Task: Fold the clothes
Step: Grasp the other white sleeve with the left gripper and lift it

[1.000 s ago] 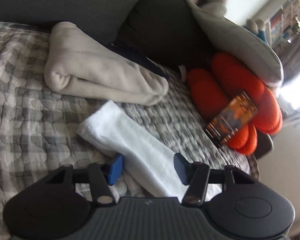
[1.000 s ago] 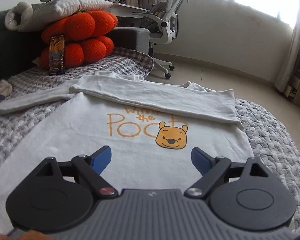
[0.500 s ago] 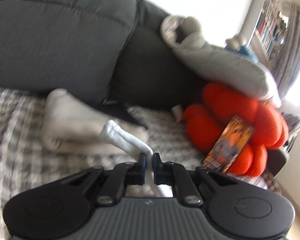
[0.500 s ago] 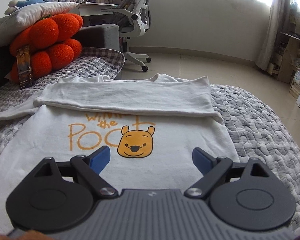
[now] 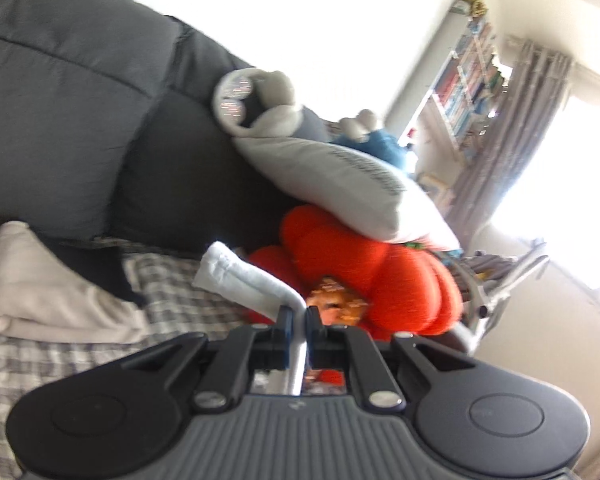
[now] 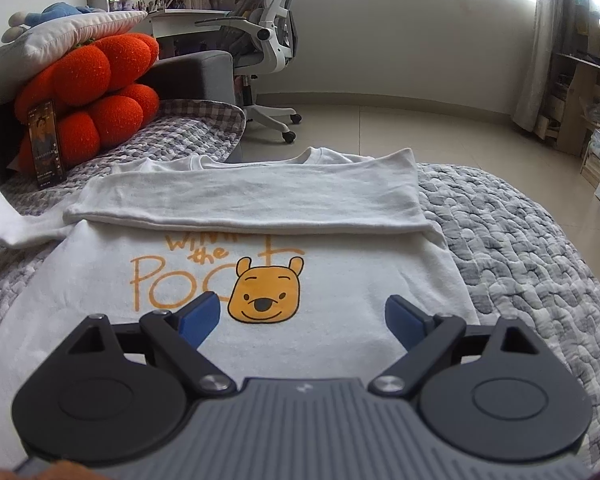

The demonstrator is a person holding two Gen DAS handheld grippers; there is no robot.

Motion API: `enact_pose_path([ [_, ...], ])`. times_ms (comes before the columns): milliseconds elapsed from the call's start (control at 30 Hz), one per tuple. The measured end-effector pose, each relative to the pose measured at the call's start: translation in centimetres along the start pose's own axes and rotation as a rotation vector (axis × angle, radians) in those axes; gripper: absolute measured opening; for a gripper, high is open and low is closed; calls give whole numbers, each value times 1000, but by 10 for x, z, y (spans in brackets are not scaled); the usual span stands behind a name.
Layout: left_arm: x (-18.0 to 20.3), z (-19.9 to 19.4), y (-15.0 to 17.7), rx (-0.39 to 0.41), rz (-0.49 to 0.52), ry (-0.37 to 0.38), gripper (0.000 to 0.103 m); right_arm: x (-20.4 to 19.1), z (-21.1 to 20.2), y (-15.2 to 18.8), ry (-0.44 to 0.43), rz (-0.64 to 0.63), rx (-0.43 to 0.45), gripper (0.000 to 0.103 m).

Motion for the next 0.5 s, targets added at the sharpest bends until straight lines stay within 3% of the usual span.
enact_pose_path([
  [500,101,-17,8,-66,-36,321,7,14,-1,-4,14,53,1,92],
])
Point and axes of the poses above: each gripper's, at about its wrist camera, not at the fingertips, and z roughly the way its jaws point, x to its right, y to its underside, the point moved 2 cm from there along z, roughly the way its jaws point, and after that the axes turned 10 degrees about x, right-handed, at the moved point
